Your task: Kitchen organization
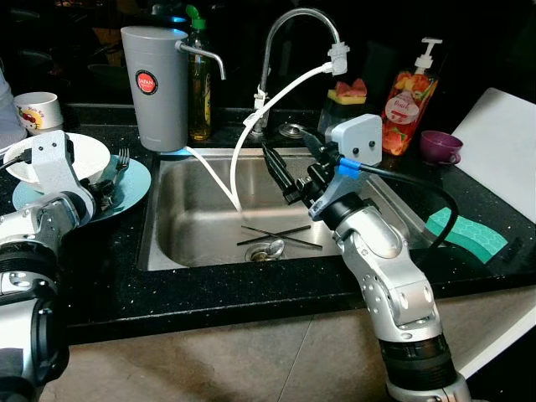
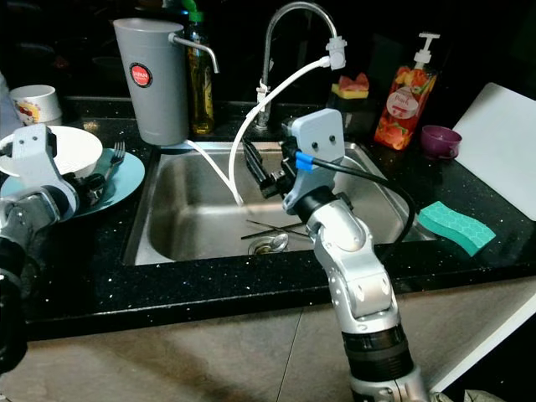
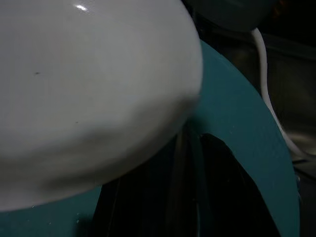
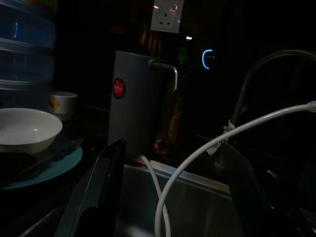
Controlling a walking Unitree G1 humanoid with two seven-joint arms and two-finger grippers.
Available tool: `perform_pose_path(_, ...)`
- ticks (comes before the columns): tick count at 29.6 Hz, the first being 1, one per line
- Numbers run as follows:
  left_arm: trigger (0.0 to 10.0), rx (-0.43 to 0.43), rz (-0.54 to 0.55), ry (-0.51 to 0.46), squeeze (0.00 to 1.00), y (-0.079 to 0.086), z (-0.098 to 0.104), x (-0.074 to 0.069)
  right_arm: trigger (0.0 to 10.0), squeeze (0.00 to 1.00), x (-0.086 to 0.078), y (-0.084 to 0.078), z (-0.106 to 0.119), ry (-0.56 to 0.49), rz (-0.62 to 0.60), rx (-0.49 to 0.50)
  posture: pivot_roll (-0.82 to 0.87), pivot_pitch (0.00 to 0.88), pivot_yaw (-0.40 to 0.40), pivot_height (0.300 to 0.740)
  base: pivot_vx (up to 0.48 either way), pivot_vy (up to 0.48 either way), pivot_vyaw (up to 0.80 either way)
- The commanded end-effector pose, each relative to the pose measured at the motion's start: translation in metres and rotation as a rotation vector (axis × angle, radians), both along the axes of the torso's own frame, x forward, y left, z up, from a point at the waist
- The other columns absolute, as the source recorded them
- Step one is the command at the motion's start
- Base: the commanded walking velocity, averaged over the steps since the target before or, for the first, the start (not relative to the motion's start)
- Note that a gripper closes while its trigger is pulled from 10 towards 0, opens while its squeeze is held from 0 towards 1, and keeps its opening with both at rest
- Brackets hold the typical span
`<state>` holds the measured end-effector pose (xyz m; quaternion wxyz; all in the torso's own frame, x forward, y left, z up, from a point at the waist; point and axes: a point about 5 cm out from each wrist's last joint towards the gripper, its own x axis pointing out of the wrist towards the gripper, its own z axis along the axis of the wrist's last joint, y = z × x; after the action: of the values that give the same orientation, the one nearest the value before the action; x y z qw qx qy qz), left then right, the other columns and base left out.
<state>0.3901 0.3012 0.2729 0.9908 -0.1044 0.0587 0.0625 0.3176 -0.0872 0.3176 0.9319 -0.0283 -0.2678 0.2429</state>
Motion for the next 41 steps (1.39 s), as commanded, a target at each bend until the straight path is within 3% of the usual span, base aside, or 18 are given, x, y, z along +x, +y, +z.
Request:
perform_pose_path(1, 10.0, 0.025, -0.001, 0.128, 0.0, 0.004, -0.027, -0.004, 10.0, 0.0, -0.003, -0.003, 0.0, 0.0, -0.005, 0.011, 0.03, 0.17, -0.079, 0.74, 0.0, 0.0, 0.0)
perform_pose_path(2, 8.4, 0.033, -0.005, 0.139, 0.0, 0.005, -0.028, -0.004, 10.0, 0.0, -0.003, -0.004, 0.0, 0.0, -0.007, 0.012, 0.03, 0.17, -0.079, 0.74, 0.0, 0.0, 0.0)
perform_pose_path(3, 7.7, 0.05, -0.008, 0.156, 0.0, 0.006, -0.031, -0.005, 10.0, 0.0, -0.004, -0.004, 0.0, -0.001, -0.009, 0.012, 0.03, 0.167, -0.076, 0.74, 0.0, 0.0, 0.0)
perform_pose_path(4, 4.9, 0.068, -0.017, 0.172, 0.0, 0.007, -0.034, -0.006, 10.0, 0.0, -0.004, -0.005, 0.0, -0.002, -0.01, 0.013, 0.03, 0.161, -0.073, 0.74, 0.0, 0.0, 0.0)
perform_pose_path(5, 4.4, 0.078, -0.021, 0.183, 0.0, 0.008, -0.036, -0.007, 10.0, 0.0, -0.004, -0.005, 0.001, -0.002, -0.011, 0.013, 0.03, 0.161, -0.073, 0.74, 0.0, 0.0, 0.0)
perform_pose_path(6, 2.6, 0.092, -0.016, 0.2, 0.0, 0.012, -0.038, -0.009, 10.0, 0.0, -0.004, -0.005, 0.001, -0.004, -0.013, 0.013, 0.03, 0.156, -0.071, 0.74, 0.0, 0.0, 0.0)
perform_pose_path(7, 2.6, 0.092, -0.016, 0.2, 0.0, 0.012, -0.038, -0.009, 10.0, 0.0, -0.004, -0.005, 0.001, -0.004, -0.013, 0.013, 0.03, 0.156, -0.071, 0.74, 0.0, 0.0, 0.0)
perform_pose_path(8, 0.2, 0.092, -0.01, 0.203, 0.0, 0.014, -0.038, -0.01, 10.0, 0.0, -0.004, -0.005, 0.001, -0.005, -0.013, 0.012, 0.03, 0.15, -0.069, 0.74, 0.0, 0.0, 0.0)
perform_pose_path(15, 0.0, 0.083, -0.003, 0.181, 0.0, 0.017, -0.032, -0.01, 10.0, 0.0, -0.002, -0.006, 0.003, -0.012, -0.018, 0.012, 0.03, 0.127, -0.072, 0.74, 0.0, 0.0, 0.0)
perform_pose_path(21, 0.0, 0.016, -0.039, 0.072, 0.0, 0.009, -0.012, -0.004, 10.0, 0.0, 0.001, -0.006, 0.006, -0.018, -0.018, 0.012, 0.03, 0.113, -0.077, 0.74, 0.0, 0.0, 0.0)
perform_pose_path(22, 4.7, 0.003, -0.05, 0.043, 0.0, 0.007, -0.007, -0.003, 10.0, 0.0, 0.001, -0.006, 0.006, -0.019, -0.019, 0.011, 0.03, 0.108, -0.08, 0.74, 0.0, 0.0, 0.0)
perform_pose_path(23, 4.7, 0.003, -0.05, 0.043, 0.0, 0.007, -0.007, -0.003, 10.0, 0.0, 0.001, -0.006, 0.006, -0.019, -0.019, 0.011, 0.03, 0.108, -0.08, 0.74, 0.0, 0.0, 0.0)
perform_pose_path(24, 10.0, -0.023, -0.064, -0.009, 0.0, 0.004, 0.001, -0.001, 10.0, 0.0, 0.002, -0.006, 0.006, -0.021, -0.019, 0.011, 0.03, 0.104, -0.081, 0.74, 0.0, 0.0, 0.0)
perform_pose_path(28, 10.0, -0.06, -0.102, -0.072, 0.0, -0.004, 0.013, 0.001, 10.0, 0.0, 0.003, -0.006, 0.008, -0.026, -0.02, 0.009, 0.03, 0.099, -0.084, 0.74, 0.0, 0.0, 0.0)
perform_pose_path(36, 10.0, -0.098, -0.314, -0.185, 0.0, -0.038, 0.034, 0.004, 10.0, 0.0, 0.003, -0.005, 0.009, -0.032, -0.014, 0.003, 0.02, 0.083, -0.102, 0.74, 0.0, 0.0, 0.0)
perform_pose_path(41, 10.0, -0.051, -0.374, -0.219, 0.0, -0.054, 0.041, 0.001, 10.0, 0.0, 0.004, -0.005, 0.009, -0.034, -0.009, 0.003, 0.04, 0.084, -0.104, 0.74, 0.0, 0.0, 0.0)
